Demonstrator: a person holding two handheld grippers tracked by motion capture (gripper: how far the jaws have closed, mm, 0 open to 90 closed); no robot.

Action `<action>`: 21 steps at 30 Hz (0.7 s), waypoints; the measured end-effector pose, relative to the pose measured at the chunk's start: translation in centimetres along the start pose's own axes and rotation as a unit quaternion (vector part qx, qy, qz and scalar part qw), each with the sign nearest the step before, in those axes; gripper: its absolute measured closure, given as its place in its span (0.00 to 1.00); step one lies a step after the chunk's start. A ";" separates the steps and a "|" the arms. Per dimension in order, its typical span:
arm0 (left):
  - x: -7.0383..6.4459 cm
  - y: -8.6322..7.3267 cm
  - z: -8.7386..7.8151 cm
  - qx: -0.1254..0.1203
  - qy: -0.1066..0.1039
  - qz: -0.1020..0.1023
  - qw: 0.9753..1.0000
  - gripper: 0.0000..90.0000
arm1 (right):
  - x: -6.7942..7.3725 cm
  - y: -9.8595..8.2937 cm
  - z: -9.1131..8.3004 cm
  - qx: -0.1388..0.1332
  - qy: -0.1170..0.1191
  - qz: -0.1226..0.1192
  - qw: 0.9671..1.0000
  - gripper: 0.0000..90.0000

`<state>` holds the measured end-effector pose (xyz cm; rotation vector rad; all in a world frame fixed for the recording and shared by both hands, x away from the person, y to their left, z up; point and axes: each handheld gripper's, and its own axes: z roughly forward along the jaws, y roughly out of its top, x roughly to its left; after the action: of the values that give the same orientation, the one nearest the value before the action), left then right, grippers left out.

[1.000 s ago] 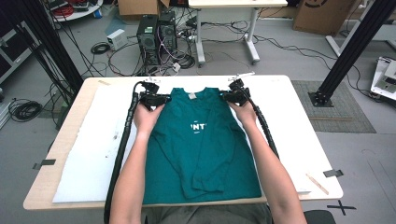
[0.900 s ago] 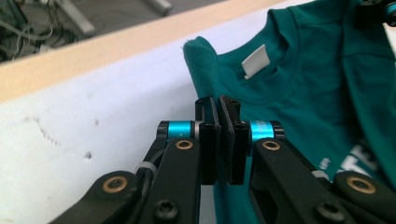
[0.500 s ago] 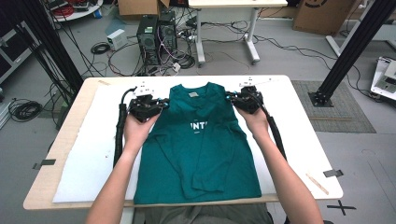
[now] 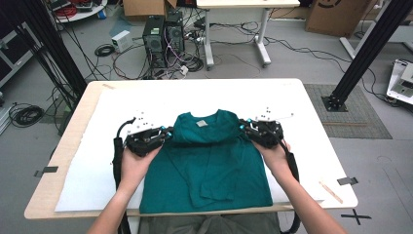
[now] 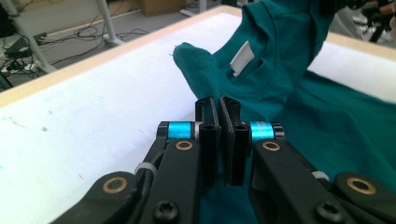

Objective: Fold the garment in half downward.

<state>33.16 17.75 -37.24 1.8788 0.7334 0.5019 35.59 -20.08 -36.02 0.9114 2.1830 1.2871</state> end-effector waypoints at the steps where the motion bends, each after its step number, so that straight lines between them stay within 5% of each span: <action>1: -0.5 -0.3 -0.2 0.001 -0.003 0.008 1.000 0.96 | 0.5 -0.5 -0.4 0.000 0.000 0.000 1.000 0.95; 7: -3.0 -1.9 -1.0 0.017 -0.017 0.035 0.999 0.96 | 2.4 -4.2 -1.9 0.011 0.002 0.005 1.000 0.95; 11: -3.9 -4.0 -0.9 0.038 -0.037 0.024 0.998 0.91 | 3.3 -6.3 -2.2 0.039 0.011 0.002 0.999 0.88; 16: -3.2 -5.7 -1.2 0.053 -0.045 -0.036 0.997 0.59 | 3.9 -7.9 -3.2 0.047 0.018 0.000 0.999 0.72; 21: -2.7 -4.7 -0.9 0.035 -0.050 -0.057 0.997 0.52 | 3.0 -6.6 -3.6 0.023 0.008 0.014 1.000 0.67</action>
<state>29.36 17.89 -41.21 1.8992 0.7957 0.3117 29.04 -22.35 -40.32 0.9558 2.2289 1.2658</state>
